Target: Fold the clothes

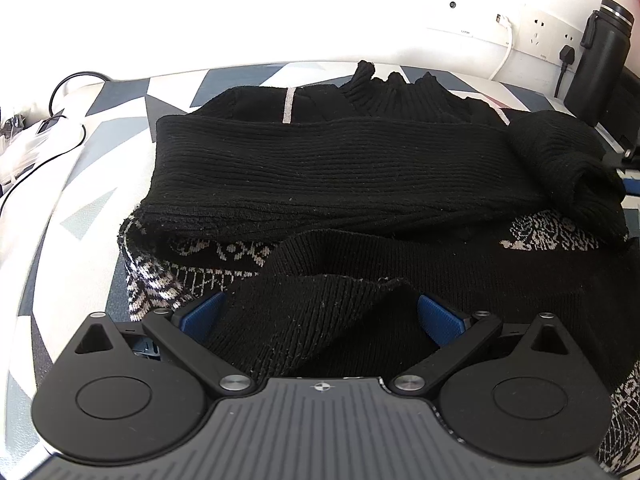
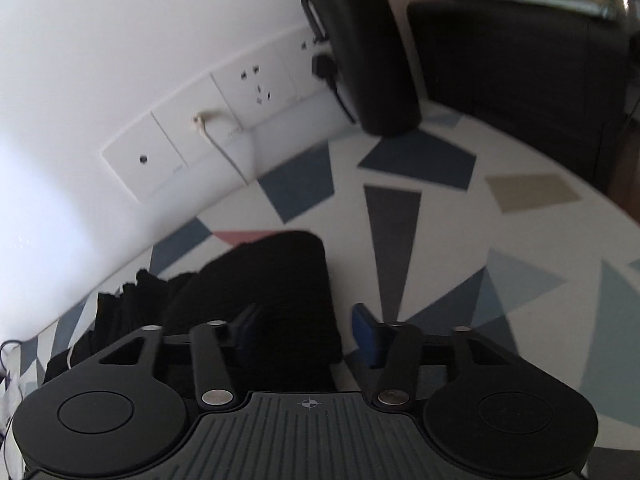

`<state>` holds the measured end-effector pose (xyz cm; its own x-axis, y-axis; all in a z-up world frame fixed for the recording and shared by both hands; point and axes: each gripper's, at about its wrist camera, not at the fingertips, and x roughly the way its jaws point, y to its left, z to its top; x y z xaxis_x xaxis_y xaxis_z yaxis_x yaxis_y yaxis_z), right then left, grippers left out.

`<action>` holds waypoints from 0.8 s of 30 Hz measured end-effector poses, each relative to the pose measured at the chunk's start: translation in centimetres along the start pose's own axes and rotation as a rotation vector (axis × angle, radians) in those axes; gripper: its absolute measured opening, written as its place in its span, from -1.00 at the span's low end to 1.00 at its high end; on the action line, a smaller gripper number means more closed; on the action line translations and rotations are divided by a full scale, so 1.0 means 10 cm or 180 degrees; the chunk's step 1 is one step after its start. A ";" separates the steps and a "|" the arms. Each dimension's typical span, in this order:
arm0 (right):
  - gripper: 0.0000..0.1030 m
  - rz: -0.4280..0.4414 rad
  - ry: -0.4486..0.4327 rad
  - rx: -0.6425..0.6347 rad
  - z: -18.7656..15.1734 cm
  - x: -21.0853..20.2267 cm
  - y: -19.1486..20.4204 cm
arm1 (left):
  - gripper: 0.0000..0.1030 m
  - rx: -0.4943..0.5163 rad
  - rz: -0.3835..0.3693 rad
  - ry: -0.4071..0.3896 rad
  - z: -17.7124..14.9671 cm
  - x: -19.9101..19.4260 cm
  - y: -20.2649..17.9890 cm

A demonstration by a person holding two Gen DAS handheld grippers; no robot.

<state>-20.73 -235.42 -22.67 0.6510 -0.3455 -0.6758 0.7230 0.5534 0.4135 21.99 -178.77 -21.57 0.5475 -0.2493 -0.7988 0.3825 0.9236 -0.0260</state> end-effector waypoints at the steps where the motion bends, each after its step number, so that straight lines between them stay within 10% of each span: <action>1: -0.46 -0.0013 -0.0004 -0.0046 -0.01 0.01 0.02 | 1.00 0.0000 -0.0001 0.0004 0.00 0.00 0.00; 24: -0.92 0.0441 -0.0279 -0.0539 -0.04 -0.30 0.55 | 1.00 0.0004 -0.0005 0.0051 0.02 0.01 0.00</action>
<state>-18.82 -231.07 -18.64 0.7642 -0.3178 -0.5612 0.5811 0.7167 0.3855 22.18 -178.89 -21.55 0.5349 -0.2461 -0.8083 0.3844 0.9228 -0.0265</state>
